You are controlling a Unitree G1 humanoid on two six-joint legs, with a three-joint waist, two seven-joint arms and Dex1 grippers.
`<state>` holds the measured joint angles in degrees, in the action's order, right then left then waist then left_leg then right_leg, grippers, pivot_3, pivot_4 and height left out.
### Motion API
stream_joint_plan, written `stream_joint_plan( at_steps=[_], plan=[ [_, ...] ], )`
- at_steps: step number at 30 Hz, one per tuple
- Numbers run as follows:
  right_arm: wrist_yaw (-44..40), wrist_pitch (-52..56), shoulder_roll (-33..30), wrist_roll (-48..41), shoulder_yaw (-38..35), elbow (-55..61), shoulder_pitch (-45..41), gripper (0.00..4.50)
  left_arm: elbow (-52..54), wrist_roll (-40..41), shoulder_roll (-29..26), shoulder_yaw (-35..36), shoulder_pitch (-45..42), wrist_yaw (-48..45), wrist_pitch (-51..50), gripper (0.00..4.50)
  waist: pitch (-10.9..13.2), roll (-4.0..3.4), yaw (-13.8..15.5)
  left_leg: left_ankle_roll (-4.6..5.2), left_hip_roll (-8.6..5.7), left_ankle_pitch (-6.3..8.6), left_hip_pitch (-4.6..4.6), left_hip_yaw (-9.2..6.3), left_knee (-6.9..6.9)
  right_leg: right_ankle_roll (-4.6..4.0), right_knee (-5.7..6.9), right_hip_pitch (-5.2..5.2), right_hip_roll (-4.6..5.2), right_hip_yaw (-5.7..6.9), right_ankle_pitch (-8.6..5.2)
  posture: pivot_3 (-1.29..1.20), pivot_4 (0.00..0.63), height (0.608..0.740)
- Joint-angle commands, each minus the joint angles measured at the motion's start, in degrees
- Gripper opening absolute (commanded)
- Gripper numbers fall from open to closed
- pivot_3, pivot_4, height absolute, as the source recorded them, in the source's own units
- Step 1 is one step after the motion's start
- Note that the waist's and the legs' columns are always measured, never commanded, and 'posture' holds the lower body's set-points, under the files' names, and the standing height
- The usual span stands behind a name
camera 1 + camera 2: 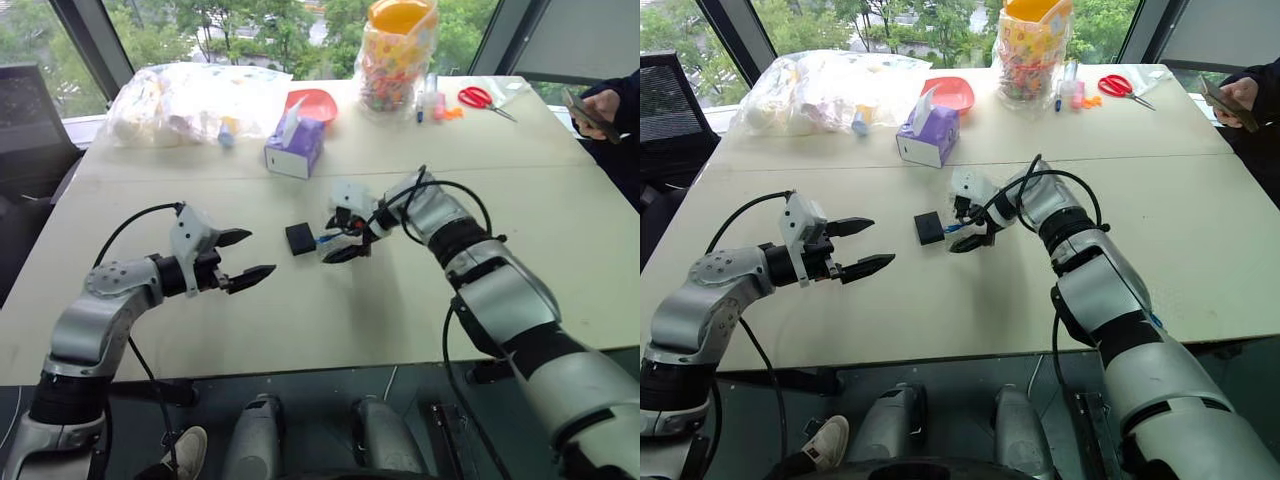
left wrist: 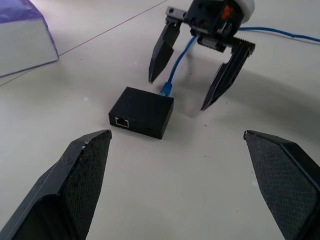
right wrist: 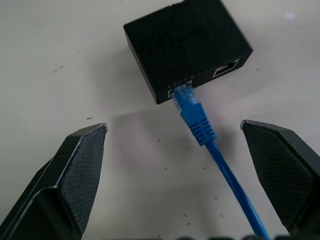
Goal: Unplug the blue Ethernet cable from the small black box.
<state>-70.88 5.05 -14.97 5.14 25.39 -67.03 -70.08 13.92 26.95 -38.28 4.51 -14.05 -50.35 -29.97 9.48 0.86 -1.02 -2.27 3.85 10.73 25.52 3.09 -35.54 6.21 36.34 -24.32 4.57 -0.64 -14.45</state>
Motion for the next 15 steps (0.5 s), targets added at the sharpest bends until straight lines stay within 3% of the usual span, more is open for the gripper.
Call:
stream_joint_plan(
  at_steps=[1,3,6,13,15],
  plan=[
    [1.21,-1.73,2.16,1.36,-1.81,-1.38,-1.52,4.50,2.85,1.45,0.30,1.71,-0.36,1.16,-0.26,4.47,0.00,0.00,-0.06,0.00,0.00,0.00,-0.01,0.00,0.00,0.00,0.00,0.00,0.00,0.00,0.00,0.00,0.150,0.735],
    [1.75,-1.77,3.13,1.76,-2.67,-1.90,-1.57,4.50,3.26,1.43,0.58,1.48,-0.22,1.54,-0.31,4.47,0.00,0.00,-0.14,0.00,0.00,0.00,-0.04,0.00,0.00,0.01,0.03,0.01,0.00,0.00,0.00,0.00,0.150,0.735],
    [2.33,-2.10,3.64,2.88,-3.29,-2.33,-1.55,3.69,3.58,1.39,0.75,1.25,0.01,1.64,-0.30,4.50,0.00,0.00,-0.22,-0.01,0.00,0.00,-0.07,-0.01,0.00,0.02,0.09,0.01,-0.01,0.00,0.01,0.00,0.150,0.735],
    [3.00,-2.95,2.92,5.65,-3.57,-2.59,-0.62,0.19,2.82,0.88,1.19,0.48,-1.34,2.00,-0.09,4.50,0.00,0.00,-0.15,-0.02,0.00,-0.01,-0.08,-0.01,0.00,0.02,0.11,0.01,-0.01,0.00,0.01,0.00,0.150,0.735],
    [3.03,-4.51,1.68,6.79,-3.17,-1.53,0.04,0.03,2.39,0.73,1.25,0.28,-1.55,1.86,0.06,4.50,0.00,0.00,-0.03,-0.02,0.00,-0.01,-0.09,-0.01,0.00,0.02,0.10,0.02,-0.01,0.00,0.01,0.00,0.150,0.735]
  ],
)
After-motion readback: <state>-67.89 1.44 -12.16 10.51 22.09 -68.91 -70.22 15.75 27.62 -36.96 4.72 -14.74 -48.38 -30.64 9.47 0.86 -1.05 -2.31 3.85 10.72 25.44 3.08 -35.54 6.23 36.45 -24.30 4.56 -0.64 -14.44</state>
